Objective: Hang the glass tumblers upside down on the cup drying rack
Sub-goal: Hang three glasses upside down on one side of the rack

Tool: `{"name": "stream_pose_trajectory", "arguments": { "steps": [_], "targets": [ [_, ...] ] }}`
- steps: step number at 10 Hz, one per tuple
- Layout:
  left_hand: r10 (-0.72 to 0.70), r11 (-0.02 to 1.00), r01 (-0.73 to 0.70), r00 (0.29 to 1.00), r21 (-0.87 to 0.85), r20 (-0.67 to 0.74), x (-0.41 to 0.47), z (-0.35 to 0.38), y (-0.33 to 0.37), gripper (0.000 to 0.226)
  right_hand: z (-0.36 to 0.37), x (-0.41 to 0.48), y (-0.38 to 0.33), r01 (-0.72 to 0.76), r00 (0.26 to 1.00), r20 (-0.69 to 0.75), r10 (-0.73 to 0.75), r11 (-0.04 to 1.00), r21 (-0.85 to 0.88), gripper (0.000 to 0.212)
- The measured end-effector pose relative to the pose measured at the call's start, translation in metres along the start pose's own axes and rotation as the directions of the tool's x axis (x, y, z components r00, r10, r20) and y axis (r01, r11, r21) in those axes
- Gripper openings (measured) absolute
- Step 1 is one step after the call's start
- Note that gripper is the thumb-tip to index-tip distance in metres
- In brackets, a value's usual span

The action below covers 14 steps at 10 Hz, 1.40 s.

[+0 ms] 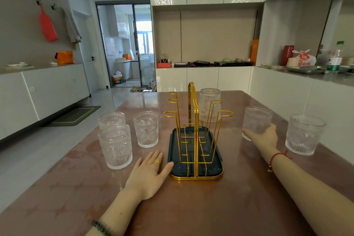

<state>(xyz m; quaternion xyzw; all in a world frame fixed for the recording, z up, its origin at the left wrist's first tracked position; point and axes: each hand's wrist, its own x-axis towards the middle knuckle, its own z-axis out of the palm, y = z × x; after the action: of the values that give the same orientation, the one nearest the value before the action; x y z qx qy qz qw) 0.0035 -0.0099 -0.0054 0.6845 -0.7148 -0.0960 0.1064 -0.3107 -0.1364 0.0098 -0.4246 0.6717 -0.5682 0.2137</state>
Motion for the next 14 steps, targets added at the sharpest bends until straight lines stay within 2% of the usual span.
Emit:
{"name": "stream_pose_trajectory", "arguments": {
  "steps": [1, 2, 3, 4, 5, 8, 9, 11, 14],
  "targets": [
    [0.002, 1.0, -0.002, 1.0, -0.005, -0.014, 0.0, 0.0, 0.0, 0.066, -0.013, -0.003, -0.01, 0.031, 1.0, -0.002, -0.031, 0.998, 0.059, 0.087],
    [0.001, 1.0, -0.001, 1.0, -0.003, -0.012, -0.001, -0.001, 0.001, 0.065, -0.035, -0.004, -0.032, 0.11, 0.992, 0.052, -0.115, 0.991, 0.079, 0.076],
    [-0.006, 1.0, 0.006, 1.0, -0.007, -0.011, -0.001, -0.001, 0.001, 0.065, -0.056, -0.008, -0.06, 0.233, 0.961, 0.141, -0.237, 0.971, 0.045, 0.068],
    [-0.008, 1.0, 0.008, 1.0, -0.012, -0.014, -0.001, 0.0, 0.001, 0.065, -0.069, -0.011, -0.09, 0.314, 0.93, 0.198, -0.311, 0.949, 0.016, 0.068],
    [-0.005, 1.0, 0.005, 1.0, -0.016, -0.016, -0.002, 0.0, 0.002, 0.065, -0.074, -0.016, -0.116, 0.34, 0.921, 0.191, -0.34, 0.94, 0.03, 0.076],
    [-0.003, 1.0, 0.003, 1.0, -0.018, -0.012, -0.003, 0.0, 0.002, 0.065, -0.057, -0.031, -0.174, 0.449, 0.884, 0.148, -0.444, 0.894, 0.003, 0.077],
    [-0.003, 1.0, 0.002, 1.0, -0.021, -0.011, -0.003, 0.0, 0.002, 0.065, -0.044, -0.036, -0.185, 0.475, 0.87, 0.164, -0.465, 0.88, -0.019, 0.076],
    [0.0, 1.0, -0.001, 1.0, -0.029, -0.017, -0.004, 0.0, 0.002, 0.064, -0.015, -0.047, -0.189, 0.54, 0.812, 0.315, -0.491, 0.838, -0.084, 0.064],
    [0.014, 0.999, -0.015, 1.0, -0.034, -0.019, -0.004, -0.002, 0.002, 0.064, 0.013, -0.048, -0.165, 0.522, 0.807, 0.406, -0.429, 0.84, -0.148, 0.06]
  ]
}}
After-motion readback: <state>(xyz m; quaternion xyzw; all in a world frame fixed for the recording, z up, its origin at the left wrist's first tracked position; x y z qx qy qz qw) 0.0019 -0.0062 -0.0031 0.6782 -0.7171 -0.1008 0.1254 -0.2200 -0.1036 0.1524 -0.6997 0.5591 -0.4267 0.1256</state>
